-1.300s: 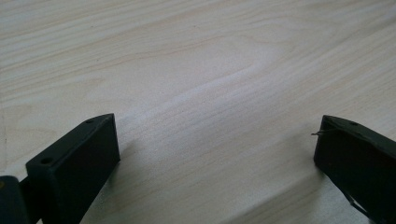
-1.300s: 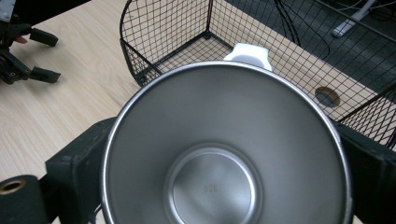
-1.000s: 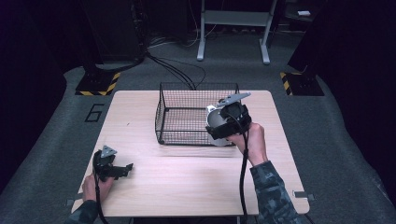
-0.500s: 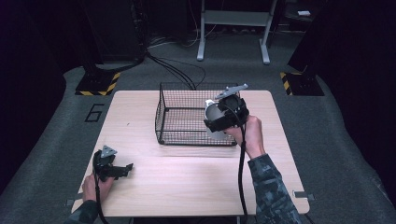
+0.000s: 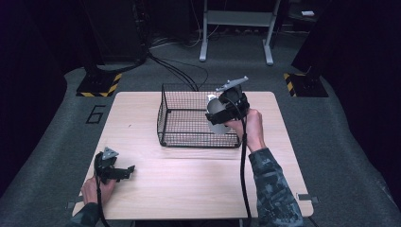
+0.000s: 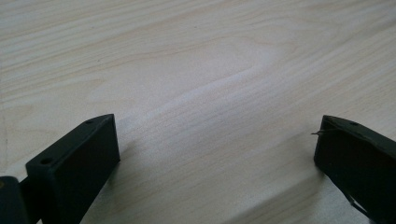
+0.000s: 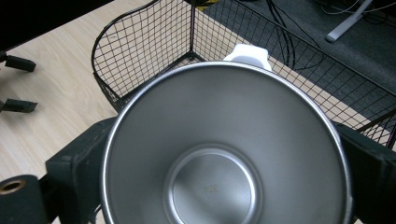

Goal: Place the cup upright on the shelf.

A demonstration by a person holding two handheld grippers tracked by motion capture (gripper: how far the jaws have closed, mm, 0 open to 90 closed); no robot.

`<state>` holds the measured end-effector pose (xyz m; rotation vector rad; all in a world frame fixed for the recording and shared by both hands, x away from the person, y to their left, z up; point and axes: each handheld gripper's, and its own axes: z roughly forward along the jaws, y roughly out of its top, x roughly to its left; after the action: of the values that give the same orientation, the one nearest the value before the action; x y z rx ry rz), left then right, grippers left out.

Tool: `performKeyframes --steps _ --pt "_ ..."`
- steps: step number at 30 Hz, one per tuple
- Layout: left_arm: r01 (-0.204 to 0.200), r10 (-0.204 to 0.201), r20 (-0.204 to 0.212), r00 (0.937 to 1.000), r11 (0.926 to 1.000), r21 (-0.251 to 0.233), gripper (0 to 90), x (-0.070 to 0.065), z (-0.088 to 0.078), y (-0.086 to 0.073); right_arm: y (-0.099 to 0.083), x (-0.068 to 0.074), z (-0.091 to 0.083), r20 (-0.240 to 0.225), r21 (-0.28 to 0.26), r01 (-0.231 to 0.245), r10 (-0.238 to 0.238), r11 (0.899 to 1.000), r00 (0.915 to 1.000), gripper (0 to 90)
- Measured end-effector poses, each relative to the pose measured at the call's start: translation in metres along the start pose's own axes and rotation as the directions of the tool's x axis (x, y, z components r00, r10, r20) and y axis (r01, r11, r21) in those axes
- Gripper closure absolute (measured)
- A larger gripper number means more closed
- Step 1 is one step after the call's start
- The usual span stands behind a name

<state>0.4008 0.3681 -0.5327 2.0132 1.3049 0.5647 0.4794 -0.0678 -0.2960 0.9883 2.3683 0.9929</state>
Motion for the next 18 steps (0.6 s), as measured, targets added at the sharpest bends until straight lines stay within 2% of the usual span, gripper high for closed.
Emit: performKeyframes --steps 9,18 --pt "-0.005 0.005 0.002 1.0 1.0 0.006 0.1 0.001 0.0 0.001 0.006 -0.008 0.012 -0.002 0.008 -0.014 0.014 1.0 0.9999 5.6" --pt "-0.007 0.007 0.003 1.0 1.0 0.005 0.1 0.001 0.0 0.001 0.015 -0.018 0.035 -0.005 0.036 -0.02 0.02 0.999 0.9998 5.6"
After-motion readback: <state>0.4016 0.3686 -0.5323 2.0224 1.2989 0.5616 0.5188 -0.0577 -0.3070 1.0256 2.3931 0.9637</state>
